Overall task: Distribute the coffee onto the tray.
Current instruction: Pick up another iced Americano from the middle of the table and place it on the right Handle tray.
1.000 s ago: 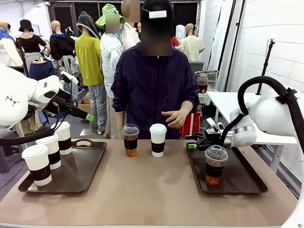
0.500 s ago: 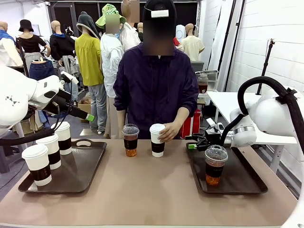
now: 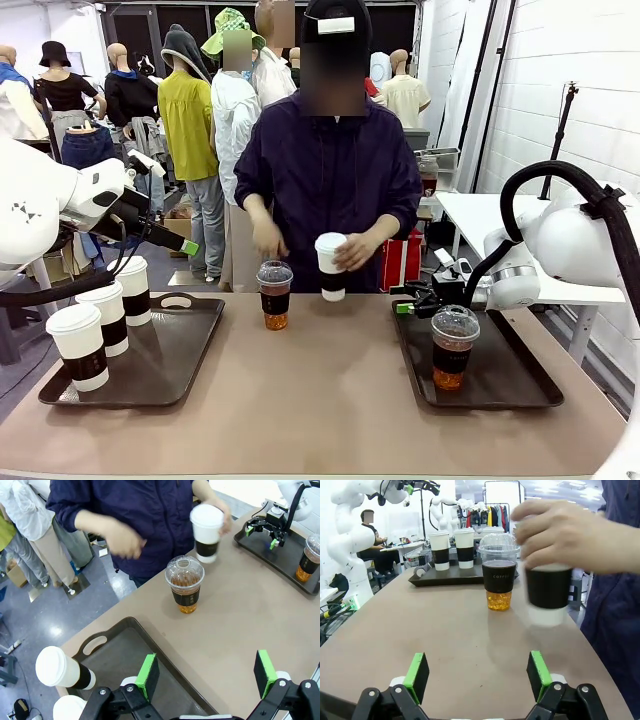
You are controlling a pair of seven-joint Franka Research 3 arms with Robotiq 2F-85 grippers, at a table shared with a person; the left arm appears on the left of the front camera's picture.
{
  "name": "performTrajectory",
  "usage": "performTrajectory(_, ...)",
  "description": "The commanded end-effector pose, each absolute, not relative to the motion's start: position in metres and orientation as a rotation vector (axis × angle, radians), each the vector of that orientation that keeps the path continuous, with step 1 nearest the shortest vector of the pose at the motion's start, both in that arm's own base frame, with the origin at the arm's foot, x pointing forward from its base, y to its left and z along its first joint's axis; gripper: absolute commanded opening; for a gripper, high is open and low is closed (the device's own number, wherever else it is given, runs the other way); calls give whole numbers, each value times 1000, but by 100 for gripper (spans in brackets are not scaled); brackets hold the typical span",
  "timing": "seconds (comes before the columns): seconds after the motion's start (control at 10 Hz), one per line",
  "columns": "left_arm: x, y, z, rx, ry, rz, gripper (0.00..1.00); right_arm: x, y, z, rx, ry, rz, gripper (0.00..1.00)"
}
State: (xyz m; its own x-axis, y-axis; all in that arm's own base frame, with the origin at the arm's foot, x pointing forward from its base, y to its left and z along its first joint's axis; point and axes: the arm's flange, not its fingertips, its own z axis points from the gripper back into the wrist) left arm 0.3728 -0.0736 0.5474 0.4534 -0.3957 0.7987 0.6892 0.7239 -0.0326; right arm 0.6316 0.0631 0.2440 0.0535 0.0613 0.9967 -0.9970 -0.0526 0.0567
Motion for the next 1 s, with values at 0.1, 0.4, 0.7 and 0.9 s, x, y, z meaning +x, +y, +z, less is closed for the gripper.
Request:
performTrajectory(0.1,373,-72,547,-390,-866,-687,100,631,64,245,1234,-1100,1237,100)
performTrajectory(0.4,373,-72,547,-390,-866,-687,100,631,64,245,1234,-1100,1237,100)
performTrajectory(0.7,373,-72,547,-390,-866,-687,100,631,64,245,1234,-1100,1237,100)
performTrajectory(0.9,373,-72,547,-390,-866,-687,100,631,64,245,1234,-1100,1237,100)
